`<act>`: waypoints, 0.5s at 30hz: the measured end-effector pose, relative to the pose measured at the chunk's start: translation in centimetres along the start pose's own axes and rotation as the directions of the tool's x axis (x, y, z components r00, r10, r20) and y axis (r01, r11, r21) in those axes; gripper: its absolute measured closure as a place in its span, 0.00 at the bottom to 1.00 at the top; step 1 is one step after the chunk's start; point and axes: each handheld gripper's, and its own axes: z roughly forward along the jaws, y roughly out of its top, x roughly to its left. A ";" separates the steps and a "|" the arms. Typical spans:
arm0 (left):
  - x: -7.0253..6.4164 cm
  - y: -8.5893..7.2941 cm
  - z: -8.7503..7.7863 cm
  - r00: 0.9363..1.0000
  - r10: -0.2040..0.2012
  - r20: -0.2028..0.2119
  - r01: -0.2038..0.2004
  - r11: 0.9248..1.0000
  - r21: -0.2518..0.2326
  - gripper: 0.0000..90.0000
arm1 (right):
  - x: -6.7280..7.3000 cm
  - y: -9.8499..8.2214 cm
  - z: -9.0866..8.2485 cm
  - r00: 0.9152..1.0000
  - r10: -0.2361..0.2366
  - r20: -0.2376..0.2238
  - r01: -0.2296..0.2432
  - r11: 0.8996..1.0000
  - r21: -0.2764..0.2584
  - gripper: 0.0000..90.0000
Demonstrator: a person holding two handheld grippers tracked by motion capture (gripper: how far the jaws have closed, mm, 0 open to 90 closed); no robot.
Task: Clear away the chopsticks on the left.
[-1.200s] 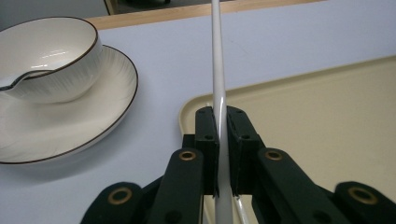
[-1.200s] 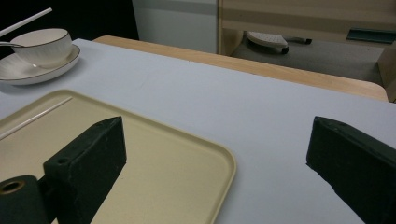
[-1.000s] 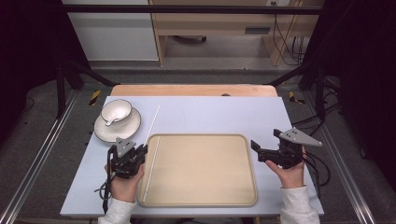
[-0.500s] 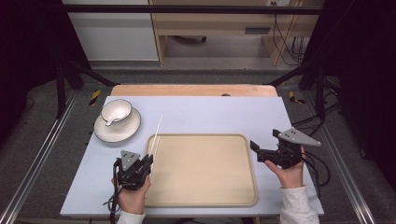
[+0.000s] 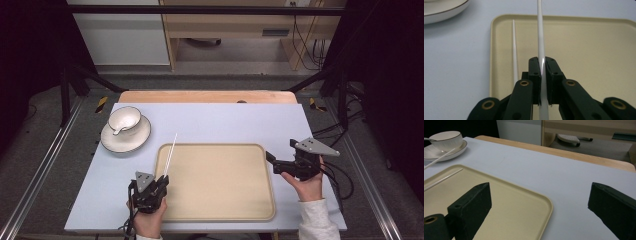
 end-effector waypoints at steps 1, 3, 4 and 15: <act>0.0 -0.1 0.0 1.000 0.002 -0.002 -0.002 1.000 0.004 0.93 | 0.0 0.0 0.0 1.000 0.000 0.000 0.000 1.000 0.000 0.06; -0.1 -0.5 0.2 1.000 0.002 -0.006 -0.002 1.000 0.012 0.93 | 0.0 0.0 0.0 1.000 0.000 0.000 0.000 1.000 0.000 0.06; -0.1 -0.7 0.3 1.000 0.000 -0.009 0.000 1.000 0.016 0.93 | 0.0 0.0 0.0 1.000 -0.002 0.000 0.002 1.000 0.000 0.06; -0.5 -1.9 1.3 1.000 0.010 -0.019 -0.008 0.997 0.072 0.93 | 0.1 -0.1 0.2 1.000 -0.001 0.000 0.001 1.000 0.006 0.06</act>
